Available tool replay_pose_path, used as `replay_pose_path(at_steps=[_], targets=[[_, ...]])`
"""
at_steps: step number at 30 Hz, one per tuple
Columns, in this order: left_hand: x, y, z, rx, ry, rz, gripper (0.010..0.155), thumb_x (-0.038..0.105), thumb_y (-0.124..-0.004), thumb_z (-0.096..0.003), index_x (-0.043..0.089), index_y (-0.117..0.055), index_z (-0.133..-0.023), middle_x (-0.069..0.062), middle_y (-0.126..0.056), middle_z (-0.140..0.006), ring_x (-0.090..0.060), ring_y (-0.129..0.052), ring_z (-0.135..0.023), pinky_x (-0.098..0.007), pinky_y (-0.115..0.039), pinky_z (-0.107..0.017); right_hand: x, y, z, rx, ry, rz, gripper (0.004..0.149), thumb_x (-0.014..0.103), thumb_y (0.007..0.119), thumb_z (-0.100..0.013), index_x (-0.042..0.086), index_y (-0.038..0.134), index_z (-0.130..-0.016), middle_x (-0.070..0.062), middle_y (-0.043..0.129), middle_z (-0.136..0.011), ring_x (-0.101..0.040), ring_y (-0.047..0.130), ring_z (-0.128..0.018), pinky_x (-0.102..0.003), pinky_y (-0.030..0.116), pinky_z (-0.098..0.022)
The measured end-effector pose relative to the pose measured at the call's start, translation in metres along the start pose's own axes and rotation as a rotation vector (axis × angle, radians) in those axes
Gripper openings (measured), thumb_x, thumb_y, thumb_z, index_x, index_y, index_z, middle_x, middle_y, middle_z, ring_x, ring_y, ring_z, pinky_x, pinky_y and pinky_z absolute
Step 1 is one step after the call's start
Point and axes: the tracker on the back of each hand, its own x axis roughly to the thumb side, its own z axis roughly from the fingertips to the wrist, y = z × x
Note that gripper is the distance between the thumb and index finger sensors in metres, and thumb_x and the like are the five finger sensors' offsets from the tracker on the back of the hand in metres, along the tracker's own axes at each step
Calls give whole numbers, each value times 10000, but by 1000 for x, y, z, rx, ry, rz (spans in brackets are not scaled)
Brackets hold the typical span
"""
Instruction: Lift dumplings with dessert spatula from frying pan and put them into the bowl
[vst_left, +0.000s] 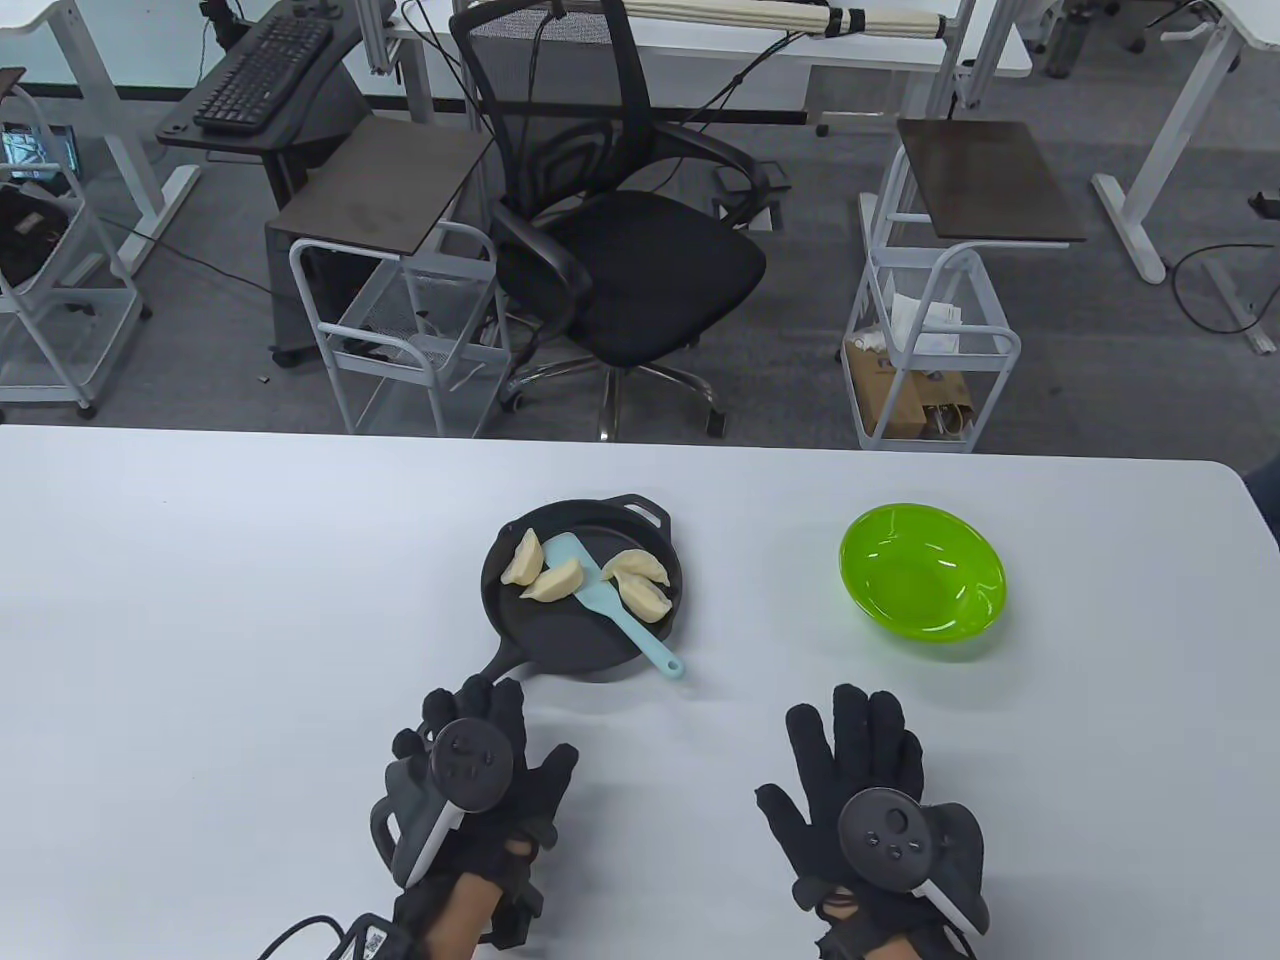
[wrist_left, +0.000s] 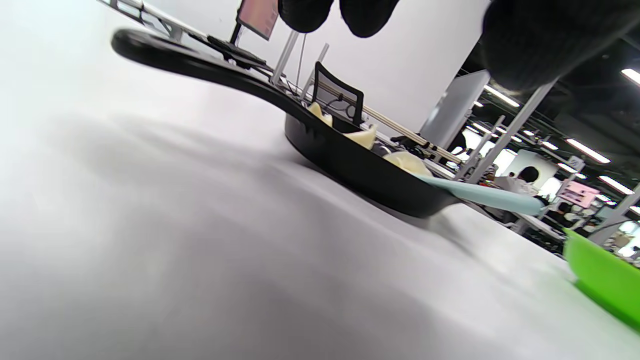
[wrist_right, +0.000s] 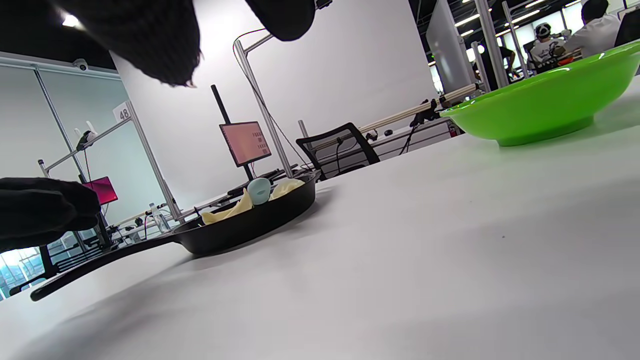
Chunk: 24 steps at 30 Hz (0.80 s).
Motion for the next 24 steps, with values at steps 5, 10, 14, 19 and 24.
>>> replay_pose_path(at_steps=[5, 10, 14, 19, 24], targets=[[-13, 8, -21, 21, 121, -57, 939, 710, -802, -411, 307, -334, -1118, -26, -312, -1252, -427, -174, -1105, -652, -64, -702, -1, 2, -1, 4, 8, -7, 735, 488, 736, -567, 141, 404, -1123, -263, 120, -1135, -588, 10, -990, -721, 91, -707], [-29, 13, -44, 3, 229, -124, 963, 713, -824, -397, 305, -330, -1115, -23, -329, -1249, -408, -232, -1121, -665, -171, -741, -5, 3, -2, 16, 27, -25, 733, 489, 735, -568, 141, 405, -1123, -262, 125, -1137, -596, 20, -990, -722, 93, -708], [-38, 11, -60, -46, 276, -162, 982, 706, -855, -384, 298, -338, -1113, -24, -377, -1244, -362, -374, -1138, -657, -312, -768, -7, 6, -3, 33, 33, -34, 733, 490, 734, -569, 139, 406, -1123, -265, 129, -1138, -598, 24, -991, -722, 95, -708], [-39, 8, -74, -78, 299, -215, 957, 695, -873, -374, 309, -397, -1110, -21, -541, -1212, -326, -621, -1087, -623, -478, -758, -6, 5, -3, 35, 36, -44, 731, 490, 734, -569, 138, 411, -1122, -264, 135, -1140, -603, 38, -993, -724, 101, -709], [-30, 3, -83, -99, 304, -207, 887, 658, -874, -388, 310, -476, -1099, -18, -726, -1128, -305, -787, -990, -588, -591, -719, -8, 7, -5, 51, 48, -55, 731, 491, 733, -569, 139, 410, -1122, -264, 140, -1142, -606, 44, -995, -724, 103, -711]])
